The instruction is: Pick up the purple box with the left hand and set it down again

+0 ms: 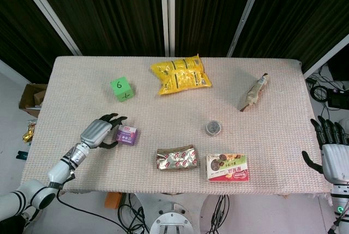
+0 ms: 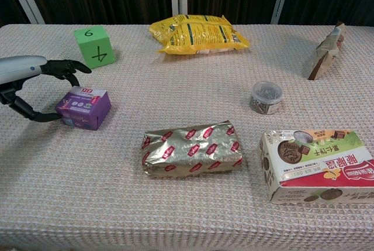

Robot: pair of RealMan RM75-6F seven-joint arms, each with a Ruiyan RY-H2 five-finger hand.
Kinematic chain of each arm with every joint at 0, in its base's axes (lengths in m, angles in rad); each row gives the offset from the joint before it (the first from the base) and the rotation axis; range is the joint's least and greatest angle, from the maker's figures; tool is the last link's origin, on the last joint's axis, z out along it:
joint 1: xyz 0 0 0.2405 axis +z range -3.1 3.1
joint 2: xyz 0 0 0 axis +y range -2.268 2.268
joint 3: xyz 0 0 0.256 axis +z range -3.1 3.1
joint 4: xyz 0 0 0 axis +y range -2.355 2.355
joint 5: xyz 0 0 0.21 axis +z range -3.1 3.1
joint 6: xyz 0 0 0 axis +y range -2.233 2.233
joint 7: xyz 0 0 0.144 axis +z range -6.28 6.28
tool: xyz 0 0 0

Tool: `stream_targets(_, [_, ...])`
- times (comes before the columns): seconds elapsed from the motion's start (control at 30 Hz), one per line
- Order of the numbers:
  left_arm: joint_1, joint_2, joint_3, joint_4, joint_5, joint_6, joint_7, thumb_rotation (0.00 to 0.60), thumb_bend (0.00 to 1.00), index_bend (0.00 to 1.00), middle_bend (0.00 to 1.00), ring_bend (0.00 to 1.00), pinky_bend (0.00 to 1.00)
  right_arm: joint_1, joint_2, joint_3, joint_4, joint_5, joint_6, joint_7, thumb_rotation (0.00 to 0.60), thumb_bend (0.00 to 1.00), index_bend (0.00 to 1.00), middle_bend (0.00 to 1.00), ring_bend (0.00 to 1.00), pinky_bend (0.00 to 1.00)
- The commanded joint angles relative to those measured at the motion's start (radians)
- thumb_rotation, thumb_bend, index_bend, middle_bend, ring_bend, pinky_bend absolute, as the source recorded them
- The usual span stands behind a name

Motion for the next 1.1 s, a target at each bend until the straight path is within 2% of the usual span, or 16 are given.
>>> stream_targets(0.03, [-0.008, -0.01, 0.004, 0.015, 0.002, -0.007, -0.018, 0.6, 0.28, 0.12, 0.29, 0.09, 0.17, 0.001, -0.002, 0.001, 0.004, 0.004, -0.004, 0.001, 0.6, 0.19, 0.0, 0.0, 0.0, 0.0])
stream_targets(0.17, [-0.011, -0.019, 0.012, 0.026, 0.008, -0.009, -0.046, 0.6, 0.28, 0.12, 0.29, 0.09, 0.17, 0.002, -0.004, 0.002, 0.011, 0.013, -0.012, 0.007, 0.6, 0.19, 0.0, 0.0, 0.0, 0.0])
stream_targets(0.33, [-0.016, -0.022, 0.013, 0.031, 0.015, 0.0, -0.081, 0.6, 0.27, 0.11, 0.23, 0.09, 0.17, 0.001, -0.003, 0.005, 0.011, 0.015, -0.009, 0.013, 0.6, 0.2, 0.0, 0.0, 0.0, 0.0])
stream_targets(0.47, [-0.021, -0.026, 0.014, 0.039, 0.019, 0.002, -0.091, 0.6, 0.26, 0.11, 0.25, 0.09, 0.17, 0.0, -0.001, 0.003, 0.013, 0.016, -0.012, 0.015, 0.6, 0.2, 0.0, 0.0, 0.0, 0.0])
stream_targets(0.53, [-0.022, -0.029, 0.016, 0.042, 0.02, 0.006, -0.096, 0.6, 0.26, 0.12, 0.29, 0.09, 0.17, -0.001, 0.0, 0.003, 0.014, 0.017, -0.011, 0.018, 0.6, 0.2, 0.0, 0.0, 0.0, 0.0])
stream_targets(0.63, [-0.021, -0.033, 0.016, 0.046, 0.023, 0.016, -0.105, 0.6, 0.27, 0.13, 0.41, 0.11, 0.17, -0.002, 0.001, 0.002, 0.014, 0.018, -0.012, 0.019, 0.6, 0.2, 0.0, 0.0, 0.0, 0.0])
stream_targets(0.83, [-0.02, -0.026, 0.005, 0.036, 0.026, 0.05, -0.126, 0.6, 0.29, 0.18, 0.64, 0.21, 0.17, -0.002, 0.004, 0.002, 0.009, 0.017, -0.012, 0.018, 0.6, 0.2, 0.0, 0.0, 0.0, 0.0])
stream_targets(0.97, [-0.022, 0.009, -0.011, 0.002, 0.017, 0.066, -0.079, 0.6, 0.3, 0.18, 0.67, 0.24, 0.17, -0.002, 0.004, 0.003, 0.008, 0.015, -0.011, 0.018, 0.6, 0.2, 0.0, 0.0, 0.0, 0.0])
stream_targets(1.1, [-0.023, 0.066, -0.042, -0.063, -0.005, 0.09, 0.039, 0.6, 0.3, 0.18, 0.71, 0.26, 0.17, -0.002, 0.003, 0.002, 0.013, 0.015, -0.012, 0.022, 0.6, 0.2, 0.0, 0.0, 0.0, 0.0])
